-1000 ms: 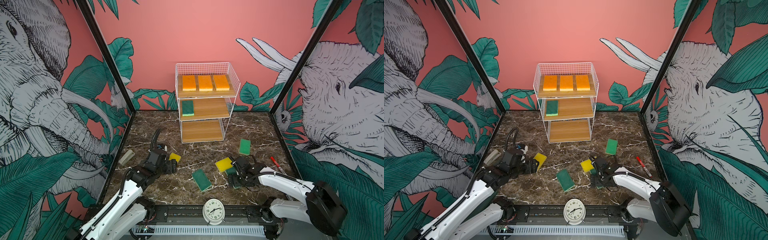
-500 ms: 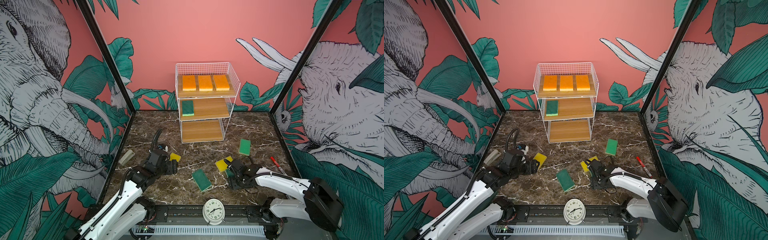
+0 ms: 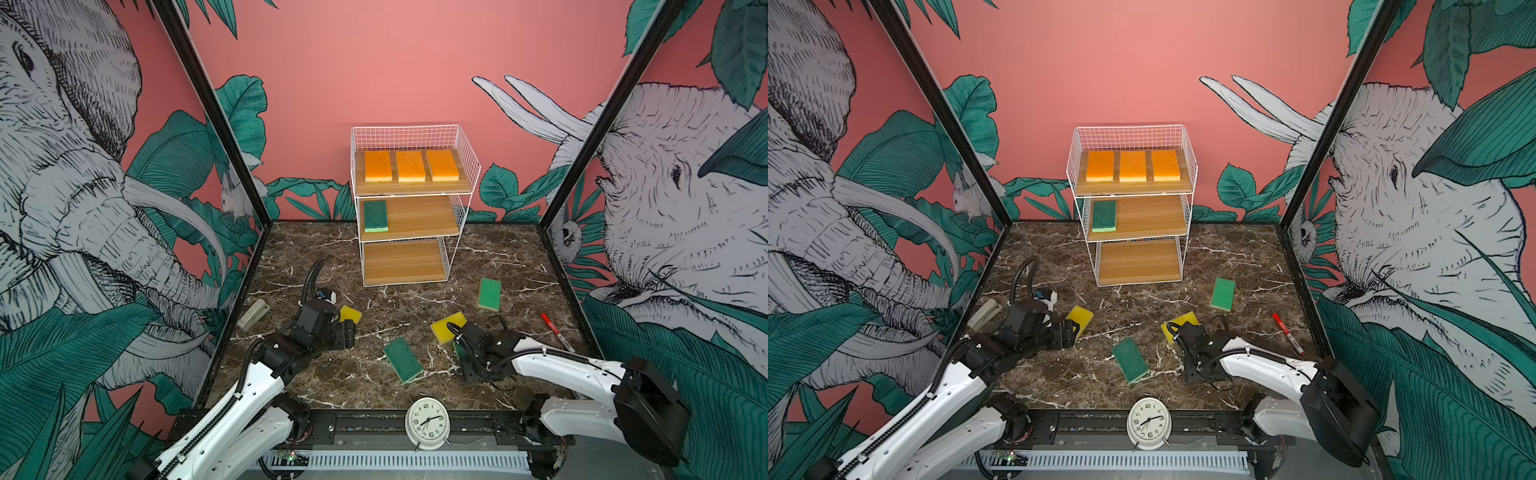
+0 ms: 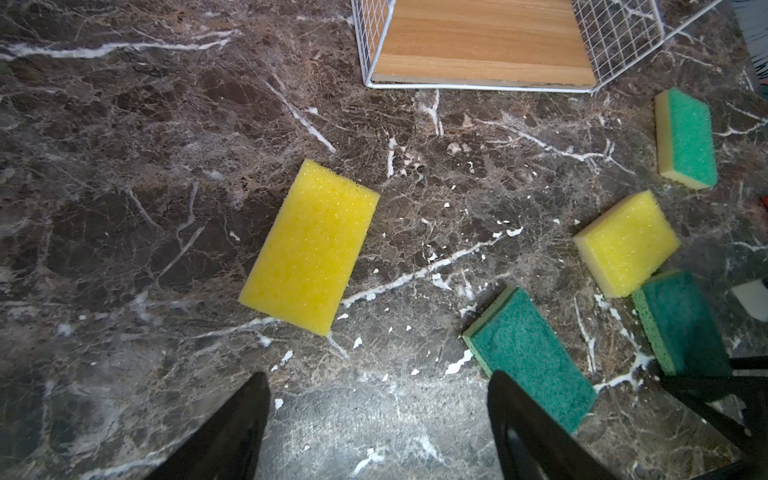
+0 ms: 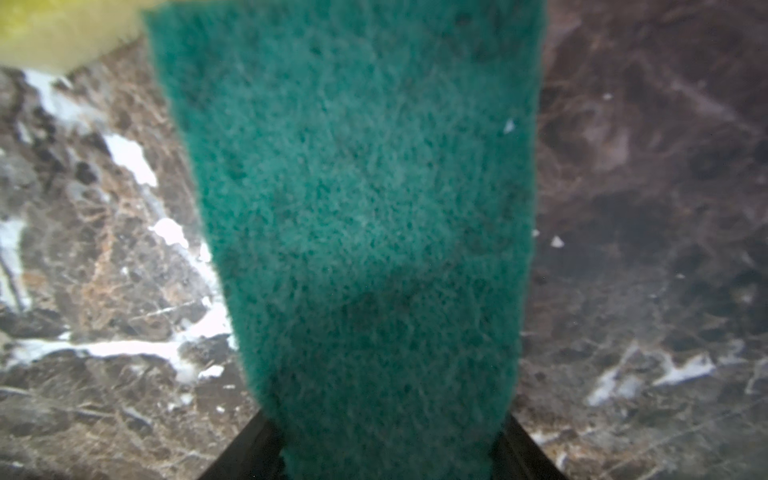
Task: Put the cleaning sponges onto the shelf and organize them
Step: 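Lift the green scouring pad off the table with the right gripper, then carry the green pad with the right gripper to the middle shelf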
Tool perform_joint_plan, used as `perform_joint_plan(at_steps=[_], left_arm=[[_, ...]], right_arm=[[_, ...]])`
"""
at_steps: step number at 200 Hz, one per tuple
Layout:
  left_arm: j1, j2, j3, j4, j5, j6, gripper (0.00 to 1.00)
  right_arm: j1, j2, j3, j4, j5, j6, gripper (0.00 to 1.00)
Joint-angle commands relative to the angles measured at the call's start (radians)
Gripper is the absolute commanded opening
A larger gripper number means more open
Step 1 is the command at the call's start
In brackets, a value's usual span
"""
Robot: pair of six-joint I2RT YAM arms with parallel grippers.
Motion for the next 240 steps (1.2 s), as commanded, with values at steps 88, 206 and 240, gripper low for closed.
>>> perform_joint_plan(at_steps=[88,206,240], left_arm=[[-0.006,0.017,0.072,0.020,-0.053,0.062,0.83],[-0.005,0.006,0.090,0.082,-0.082,0.092,0.86],[-0.006,0.012,0.111,0.075,-0.098,0.113,0.86]], right_arm=[[0.031,-0.126,0.326,-0.081,0.123,-0.025,0.58],[0.022,0.329,0.932,0.068,0.143,-0.280,0.59],[-0.017,0.402,1.031,0.068,0.134,-0.293,0.59]])
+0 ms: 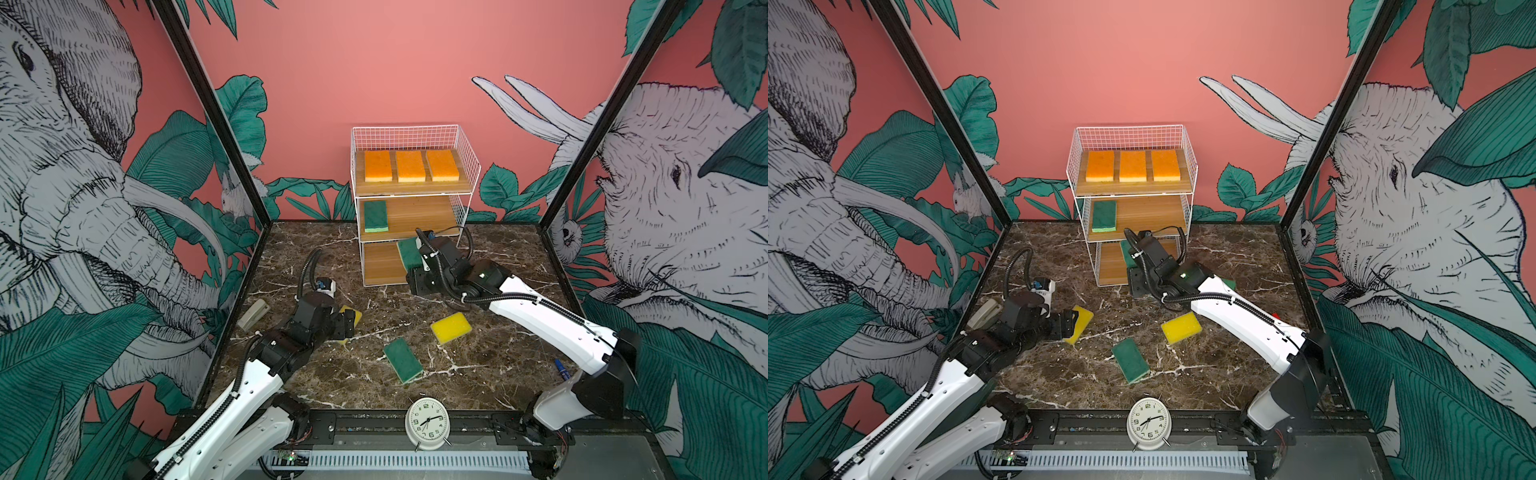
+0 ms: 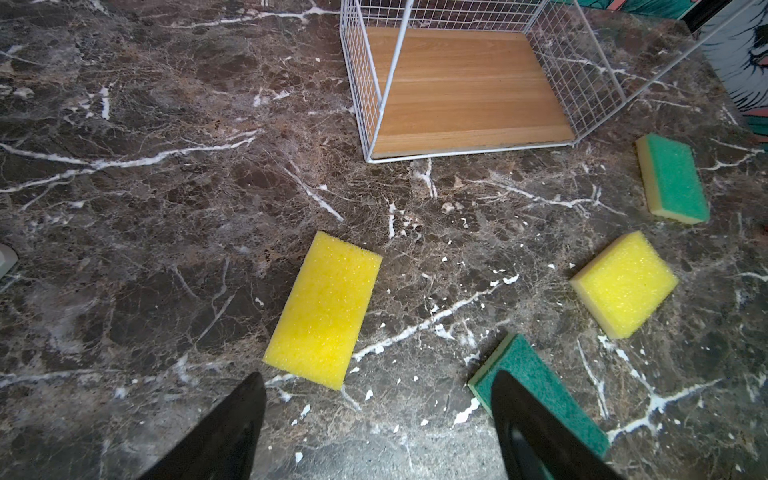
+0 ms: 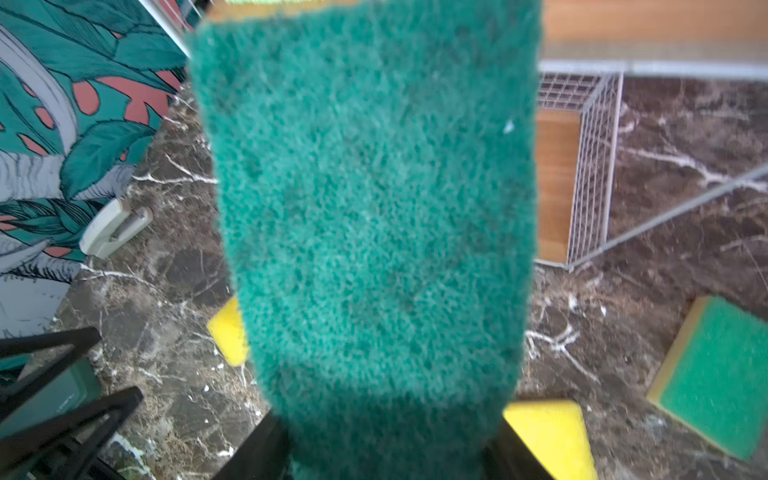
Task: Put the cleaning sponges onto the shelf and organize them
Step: 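Carry the green pad with the right gripper to the middle shelf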
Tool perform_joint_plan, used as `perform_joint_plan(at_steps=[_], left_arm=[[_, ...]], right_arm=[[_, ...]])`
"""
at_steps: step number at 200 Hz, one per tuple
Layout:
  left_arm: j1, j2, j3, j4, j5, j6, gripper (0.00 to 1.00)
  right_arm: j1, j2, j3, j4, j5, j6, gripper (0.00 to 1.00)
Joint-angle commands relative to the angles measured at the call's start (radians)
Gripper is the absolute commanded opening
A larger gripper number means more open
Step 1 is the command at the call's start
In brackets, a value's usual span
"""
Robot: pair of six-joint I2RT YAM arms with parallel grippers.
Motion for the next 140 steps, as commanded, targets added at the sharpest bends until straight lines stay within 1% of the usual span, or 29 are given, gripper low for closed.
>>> perform_joint_plan(at_steps=[1,41,90,140], left_arm=[[-0.005,-0.002,0.044,0.015,-0.018,0.021,0.86],[-0.004,0.009,0.054,0.015,-0.033,0.038,0.86],[-0.005,0.037,0.068,0.027,-0.034,0.055,0.86],[-0.005,0.060,0.072,0.045,-0.035,0.063,0.86]], right_arm=[[-0.029,0.040,0.059,0.010,0.018,-0.035,0.59],[-0.070,0.116,0.150,-0.020,0.030,-0.023,0.59],[-0.099,0.155,0.198,-0.001,0.048,-0.008,0.60],[-0.113,0.169,0.213,0.039,0.065,-0.002,0.59]])
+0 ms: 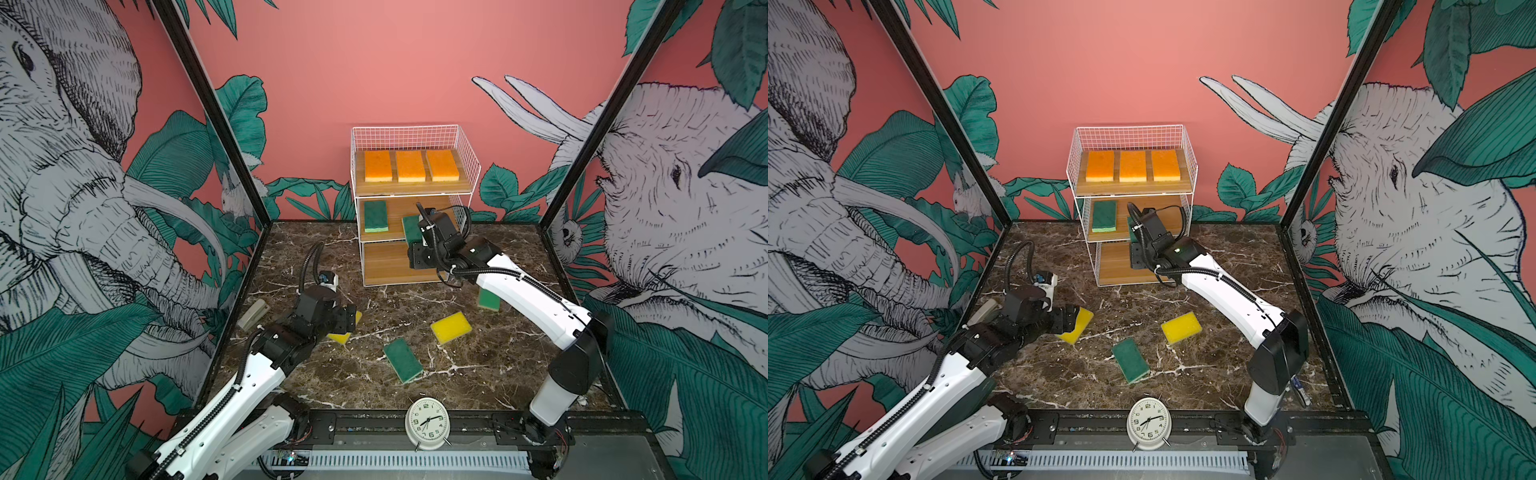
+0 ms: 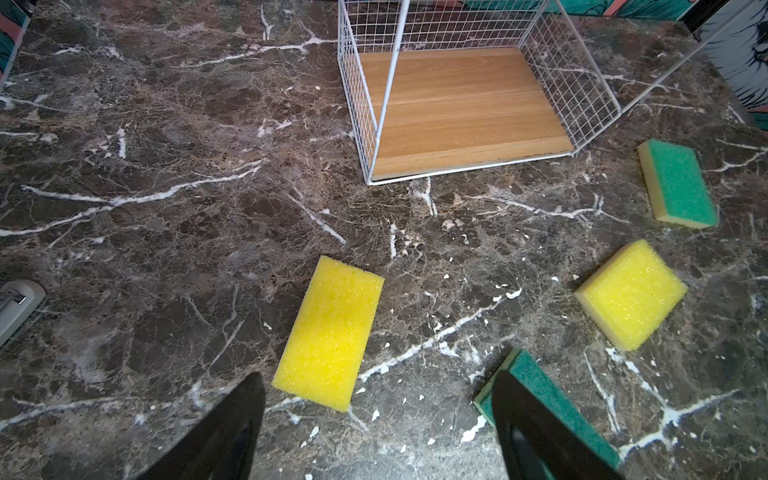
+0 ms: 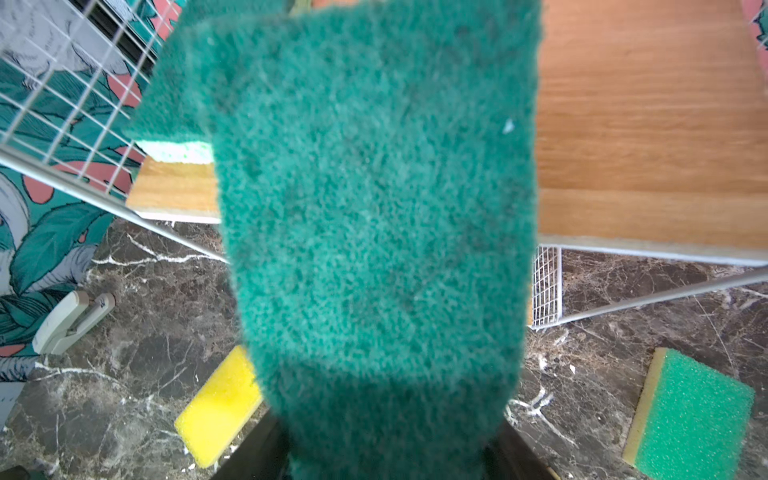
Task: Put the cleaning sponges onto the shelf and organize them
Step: 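Carry the green pad with the right gripper to the middle shelf, then lower the green pad onto the middle shelf beside the other pad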
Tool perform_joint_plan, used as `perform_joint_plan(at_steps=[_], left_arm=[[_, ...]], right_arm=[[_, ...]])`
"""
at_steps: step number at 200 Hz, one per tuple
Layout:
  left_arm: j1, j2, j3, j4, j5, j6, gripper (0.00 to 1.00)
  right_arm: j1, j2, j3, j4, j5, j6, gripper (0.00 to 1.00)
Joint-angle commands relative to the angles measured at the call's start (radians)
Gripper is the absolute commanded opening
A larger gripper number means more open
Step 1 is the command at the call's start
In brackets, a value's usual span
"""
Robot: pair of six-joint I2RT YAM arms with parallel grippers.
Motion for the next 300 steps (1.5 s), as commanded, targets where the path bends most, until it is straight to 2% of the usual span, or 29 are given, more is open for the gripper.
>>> perform_joint_plan(at_steps=[1,87,171,300], left_arm=[[-0.004,0.007,0.025,0.024,-0.013,0.011,0.86],[-0.004,0.017,0.016,0.043,-0.024,0.018,0.86],[-0.004,0.042,0.004,0.068,-0.029,0.022,0.86],[-0.004,0.053,-0.012,0.079,-0.046,0.023,0.86]], right_arm=[[-0.009,0.018,0.027,0.039,0.030,0.008,0.60],[-0.016,0.058,0.061,0.092,0.063,-0.012,0.59],[-0.015,0.052,0.024,0.175,0.138,-0.047,0.57],[-0.013,0.090,-0.035,0.376,0.163,-0.066,0.57]])
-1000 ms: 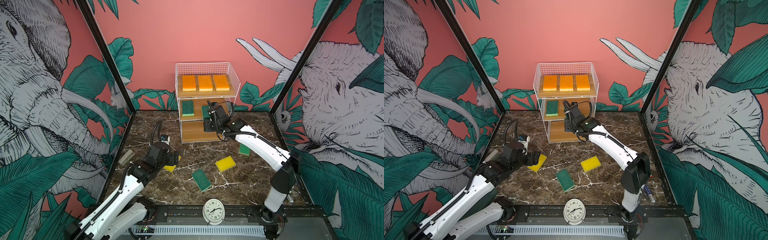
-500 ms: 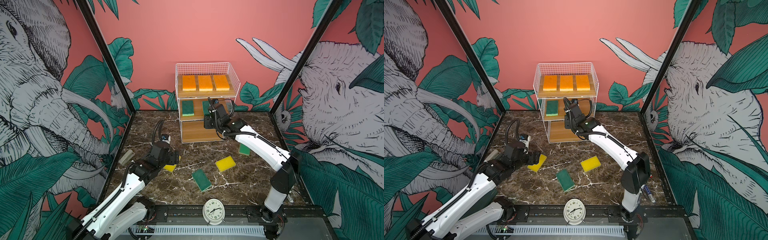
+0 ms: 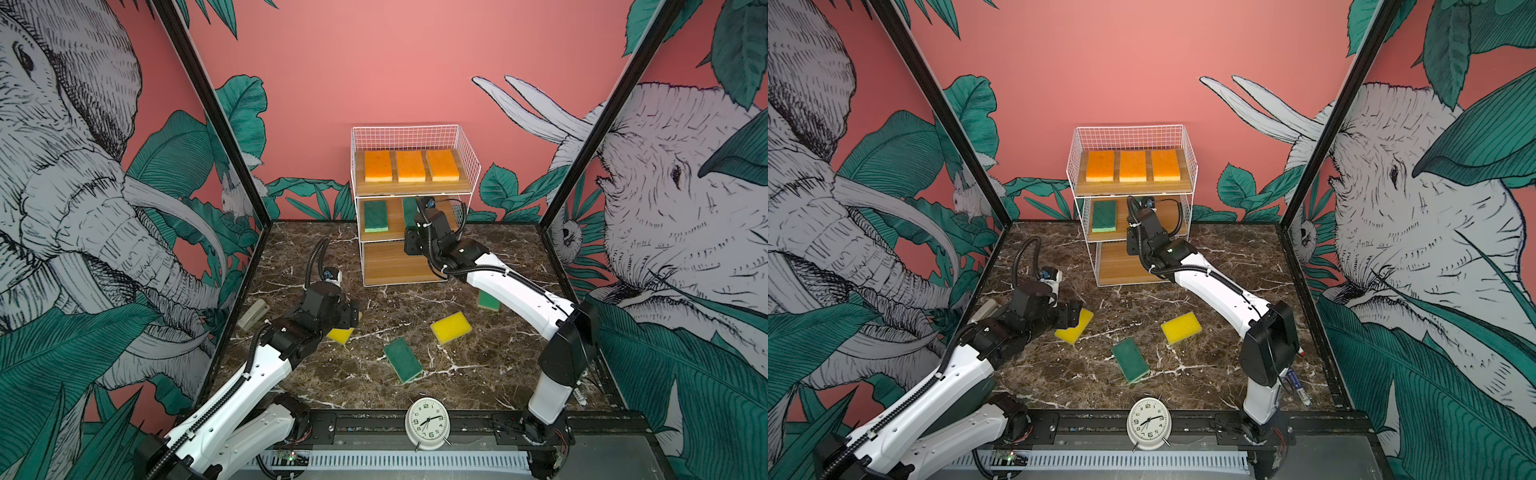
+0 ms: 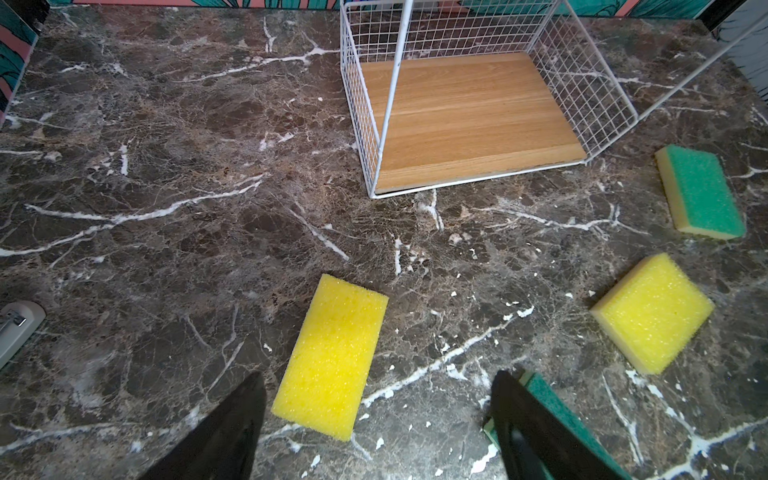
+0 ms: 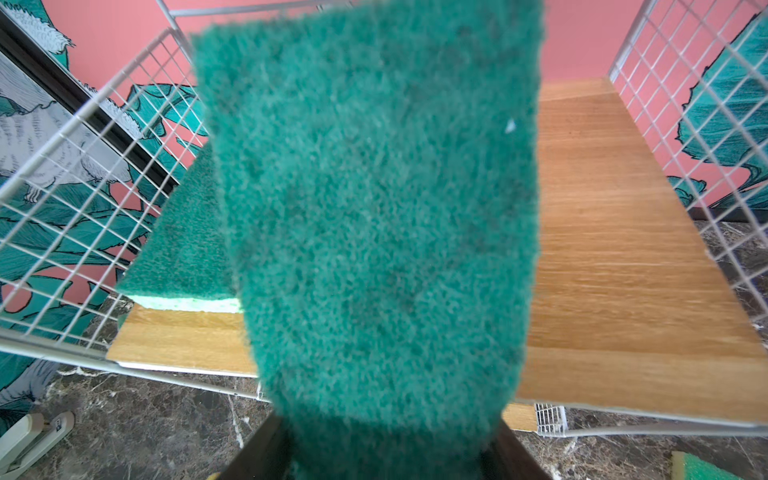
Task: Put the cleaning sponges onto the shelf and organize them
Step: 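Lower the green pad onto the middle shelf beside the other pad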
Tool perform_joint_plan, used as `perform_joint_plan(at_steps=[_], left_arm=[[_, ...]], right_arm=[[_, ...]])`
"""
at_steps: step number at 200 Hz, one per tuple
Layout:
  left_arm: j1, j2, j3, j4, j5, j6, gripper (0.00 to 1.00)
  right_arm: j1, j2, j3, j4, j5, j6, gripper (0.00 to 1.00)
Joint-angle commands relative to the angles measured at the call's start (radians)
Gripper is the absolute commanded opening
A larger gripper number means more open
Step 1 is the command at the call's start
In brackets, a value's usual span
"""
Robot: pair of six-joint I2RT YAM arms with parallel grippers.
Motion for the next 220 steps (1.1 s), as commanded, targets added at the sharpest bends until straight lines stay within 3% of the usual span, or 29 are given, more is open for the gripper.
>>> perform_joint_plan(at_steps=[1,95,220], left_arm=[[-0.003,-0.008,-0.009,0.011,-0.018,0.007,0.86],[-0.003,-0.015,-0.023,0.020,-0.024,-0.003,0.85],[-0.004,-0.030,-0.033,0.004,-0.033,-0.009,0.85]], right_arm=[[-0.001,0.019,-0.003,0.071,0.030,-0.015,0.57],[-0.003,0.046,-0.017,0.126,0.076,-0.008,0.59],[-0.002,0.083,0.021,0.101,0.032,0.028,0.74]])
